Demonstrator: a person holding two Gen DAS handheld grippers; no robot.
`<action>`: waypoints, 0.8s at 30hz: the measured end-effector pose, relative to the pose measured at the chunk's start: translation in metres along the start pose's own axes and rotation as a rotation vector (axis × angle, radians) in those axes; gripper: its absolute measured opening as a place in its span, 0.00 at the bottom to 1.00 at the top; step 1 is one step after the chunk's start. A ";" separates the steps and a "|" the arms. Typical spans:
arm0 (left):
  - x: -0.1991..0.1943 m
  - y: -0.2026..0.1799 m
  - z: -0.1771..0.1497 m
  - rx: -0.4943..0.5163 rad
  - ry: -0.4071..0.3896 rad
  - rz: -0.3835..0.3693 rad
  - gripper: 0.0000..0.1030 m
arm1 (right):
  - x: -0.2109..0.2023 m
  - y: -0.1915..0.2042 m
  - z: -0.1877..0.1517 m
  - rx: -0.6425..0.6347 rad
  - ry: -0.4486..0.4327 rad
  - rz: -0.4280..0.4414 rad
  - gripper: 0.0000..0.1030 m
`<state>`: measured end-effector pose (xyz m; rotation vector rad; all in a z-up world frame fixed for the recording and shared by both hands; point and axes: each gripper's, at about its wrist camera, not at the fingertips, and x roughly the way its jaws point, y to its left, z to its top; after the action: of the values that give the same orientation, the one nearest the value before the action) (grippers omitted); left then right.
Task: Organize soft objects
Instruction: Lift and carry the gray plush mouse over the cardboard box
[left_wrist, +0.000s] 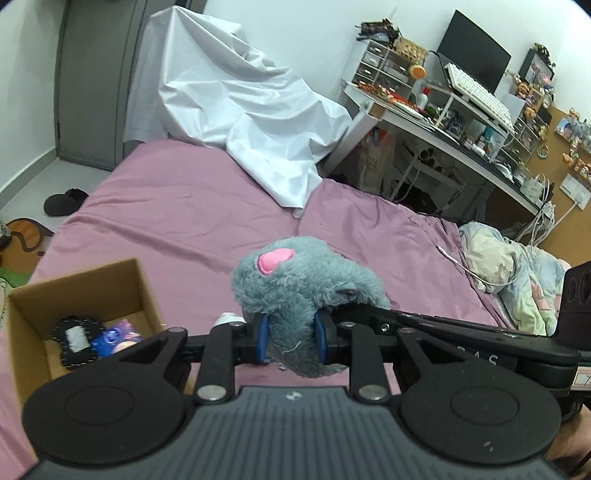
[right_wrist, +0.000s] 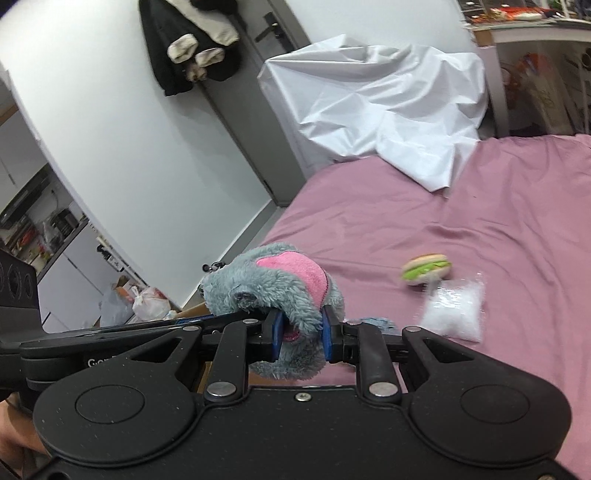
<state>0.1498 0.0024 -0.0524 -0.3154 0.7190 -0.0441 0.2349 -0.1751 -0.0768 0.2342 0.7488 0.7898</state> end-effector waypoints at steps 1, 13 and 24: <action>-0.003 0.002 0.000 -0.002 -0.005 0.004 0.23 | 0.001 0.003 0.000 -0.004 -0.001 0.004 0.20; -0.034 0.045 -0.005 -0.063 -0.042 0.023 0.23 | 0.017 0.043 -0.006 -0.063 0.017 0.048 0.20; -0.043 0.076 -0.012 -0.118 -0.058 0.030 0.23 | 0.035 0.065 -0.012 -0.075 0.054 0.066 0.25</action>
<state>0.1043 0.0779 -0.0559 -0.4176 0.6698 0.0357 0.2066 -0.1062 -0.0743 0.1711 0.7638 0.8881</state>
